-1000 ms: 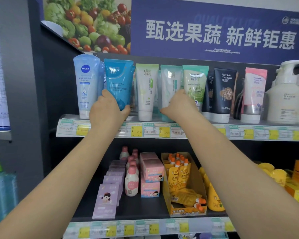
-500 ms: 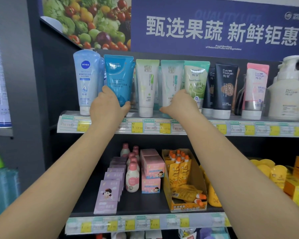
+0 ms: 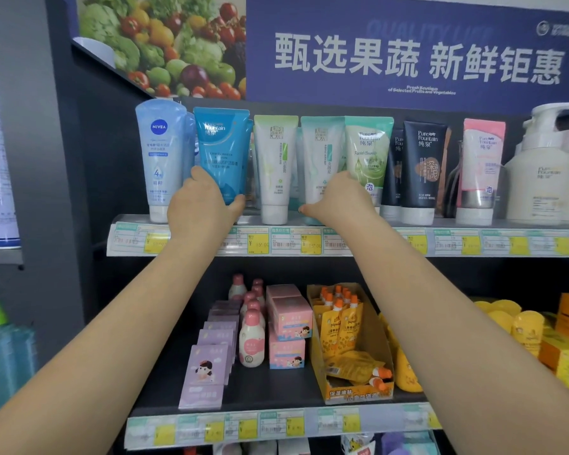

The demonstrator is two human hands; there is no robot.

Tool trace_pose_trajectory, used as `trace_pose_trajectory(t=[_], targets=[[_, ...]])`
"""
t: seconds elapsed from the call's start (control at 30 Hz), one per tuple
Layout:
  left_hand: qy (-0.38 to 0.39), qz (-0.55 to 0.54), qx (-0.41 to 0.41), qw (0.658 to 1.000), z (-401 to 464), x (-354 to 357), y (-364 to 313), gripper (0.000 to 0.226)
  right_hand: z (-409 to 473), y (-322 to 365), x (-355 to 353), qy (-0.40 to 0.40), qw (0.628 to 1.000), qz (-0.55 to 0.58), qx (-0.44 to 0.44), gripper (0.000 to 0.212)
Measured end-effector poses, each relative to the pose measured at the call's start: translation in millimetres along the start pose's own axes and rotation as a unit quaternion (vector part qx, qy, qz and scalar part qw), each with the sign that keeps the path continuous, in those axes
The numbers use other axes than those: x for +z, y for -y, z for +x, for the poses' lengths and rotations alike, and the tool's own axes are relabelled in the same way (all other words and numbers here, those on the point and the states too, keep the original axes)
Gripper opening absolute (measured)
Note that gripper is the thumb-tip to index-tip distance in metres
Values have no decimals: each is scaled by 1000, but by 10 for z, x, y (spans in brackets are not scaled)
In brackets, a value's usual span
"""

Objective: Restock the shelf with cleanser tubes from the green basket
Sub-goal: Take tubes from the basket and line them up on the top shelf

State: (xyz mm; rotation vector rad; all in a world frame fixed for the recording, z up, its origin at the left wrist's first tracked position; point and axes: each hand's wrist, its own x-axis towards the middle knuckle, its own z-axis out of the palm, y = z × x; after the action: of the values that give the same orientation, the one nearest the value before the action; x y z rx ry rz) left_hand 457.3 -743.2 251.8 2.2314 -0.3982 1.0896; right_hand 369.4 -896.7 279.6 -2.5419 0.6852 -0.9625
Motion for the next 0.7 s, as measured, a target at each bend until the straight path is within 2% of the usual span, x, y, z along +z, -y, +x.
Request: trace_pose_trajectory(t=[0.13, 0.23, 0.3, 0.37, 0.47, 0.57, 0.7], targets=[[-1, 1, 3, 1000, -4, 3, 2, 58, -31, -2, -7, -5, 1000, 11, -15, 76], [0, 1, 0, 1000, 2, 5, 3, 58, -72, -39, -55, -28, 998, 46, -23, 56], [-1, 1, 0, 1000, 2, 10, 2, 58, -94, -107, -114, -70, 995, 54, -42, 38], [-3, 0, 0, 1000, 4, 11, 4, 58, -89, -212, -177, -137, 988, 49, -48, 32], [-7, 1, -2, 1000, 4, 13, 4, 59, -28, -376, -234, -183, 983, 24, -22, 43], [-8, -4, -6, 1000, -2, 13, 0, 58, 59, -480, -219, -122, 992, 7, 17, 64], [-9, -4, -8, 1000, -8, -3, -9, 58, 148, -552, -146, -74, 996, -17, 38, 73]])
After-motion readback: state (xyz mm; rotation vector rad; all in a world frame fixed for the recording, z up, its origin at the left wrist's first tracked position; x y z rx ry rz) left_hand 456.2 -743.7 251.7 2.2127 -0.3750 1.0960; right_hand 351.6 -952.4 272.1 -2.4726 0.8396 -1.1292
